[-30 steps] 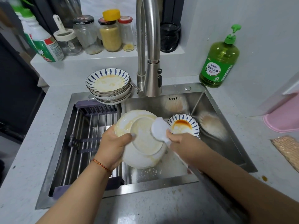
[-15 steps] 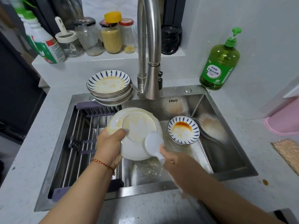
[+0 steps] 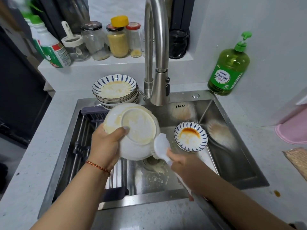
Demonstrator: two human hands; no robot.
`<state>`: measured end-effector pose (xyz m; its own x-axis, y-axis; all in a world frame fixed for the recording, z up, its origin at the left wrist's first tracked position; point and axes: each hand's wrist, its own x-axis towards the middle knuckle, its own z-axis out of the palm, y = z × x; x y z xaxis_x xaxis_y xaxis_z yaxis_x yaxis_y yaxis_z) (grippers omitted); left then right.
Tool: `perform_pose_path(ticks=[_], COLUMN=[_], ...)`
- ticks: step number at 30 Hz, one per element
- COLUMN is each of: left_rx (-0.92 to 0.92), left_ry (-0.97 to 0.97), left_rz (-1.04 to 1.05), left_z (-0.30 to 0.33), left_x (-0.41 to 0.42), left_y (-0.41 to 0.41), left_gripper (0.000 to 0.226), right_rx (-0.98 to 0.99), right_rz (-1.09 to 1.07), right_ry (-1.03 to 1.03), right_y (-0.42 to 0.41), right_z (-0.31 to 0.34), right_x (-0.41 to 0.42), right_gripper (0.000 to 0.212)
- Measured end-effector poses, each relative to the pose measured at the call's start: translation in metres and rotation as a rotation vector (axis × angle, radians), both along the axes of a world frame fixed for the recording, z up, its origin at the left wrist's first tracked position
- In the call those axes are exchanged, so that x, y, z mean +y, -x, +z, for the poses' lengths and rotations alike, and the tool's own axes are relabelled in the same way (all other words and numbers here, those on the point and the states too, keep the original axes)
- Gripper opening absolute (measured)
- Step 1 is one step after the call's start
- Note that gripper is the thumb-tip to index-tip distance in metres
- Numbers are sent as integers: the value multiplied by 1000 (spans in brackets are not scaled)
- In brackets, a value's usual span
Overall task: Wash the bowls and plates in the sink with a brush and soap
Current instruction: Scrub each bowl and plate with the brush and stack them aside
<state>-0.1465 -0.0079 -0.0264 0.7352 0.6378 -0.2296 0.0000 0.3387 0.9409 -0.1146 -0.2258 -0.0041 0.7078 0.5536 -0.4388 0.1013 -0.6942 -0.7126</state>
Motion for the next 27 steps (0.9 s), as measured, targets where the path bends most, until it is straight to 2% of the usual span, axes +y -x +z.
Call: perform_pose_path(ticks=[3, 7, 9, 13, 16, 18, 20, 24, 27], left_rx=[14, 147, 162, 192, 231, 274, 350, 477, 596], left_ry=[-307, -924, -1140, -1367, -1491, -1601, -1697, -1800, -1814], left_rz=[-2, 20, 24, -28, -95, -120, -157, -238, -297], left_z=[15, 46, 58, 65, 61, 56, 48, 25, 6], left_x=[10, 27, 36, 69, 88, 93, 94, 96, 101], left_y=[5, 2, -3, -28, -56, -75, -92, -113, -126], left_gripper=[42, 36, 29, 36, 28, 14, 14, 7, 12], right_rx=[-20, -64, -84, -104, -125, -143, -146, -124, -88], right_rz=[-10, 55, 63, 58, 57, 55, 50, 21, -38], right_ry=[-16, 1, 11, 18, 21, 12, 10, -3, -4], right_y=[-1, -3, -5, -8, -11, -13, -16, -19, -22], right_z=[1, 5, 6, 0, -6, -9, -13, -18, -22], right_x=[0, 5, 8, 14, 16, 17, 17, 16, 14], right_gripper=[47, 46, 46, 48, 48, 49, 49, 50, 49])
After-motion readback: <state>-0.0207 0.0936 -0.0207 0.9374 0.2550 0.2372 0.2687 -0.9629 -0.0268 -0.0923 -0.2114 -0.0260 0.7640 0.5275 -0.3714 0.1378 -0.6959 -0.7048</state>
